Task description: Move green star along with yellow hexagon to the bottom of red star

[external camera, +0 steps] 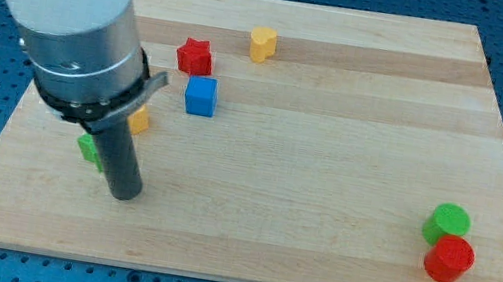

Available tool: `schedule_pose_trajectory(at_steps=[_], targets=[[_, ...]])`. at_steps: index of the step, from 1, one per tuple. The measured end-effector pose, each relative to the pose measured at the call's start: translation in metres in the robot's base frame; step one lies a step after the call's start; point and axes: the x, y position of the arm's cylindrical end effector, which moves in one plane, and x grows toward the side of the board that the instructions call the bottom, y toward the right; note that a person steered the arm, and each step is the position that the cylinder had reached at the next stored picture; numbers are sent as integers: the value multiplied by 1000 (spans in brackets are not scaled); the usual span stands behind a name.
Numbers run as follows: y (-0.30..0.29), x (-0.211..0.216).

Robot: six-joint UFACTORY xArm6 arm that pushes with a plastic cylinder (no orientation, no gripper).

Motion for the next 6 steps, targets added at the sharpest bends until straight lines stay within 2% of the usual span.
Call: schedule_pose_trajectory(at_steps=[3,4,6], targets=[[-64,-15],[-67,-30],[-12,-67]])
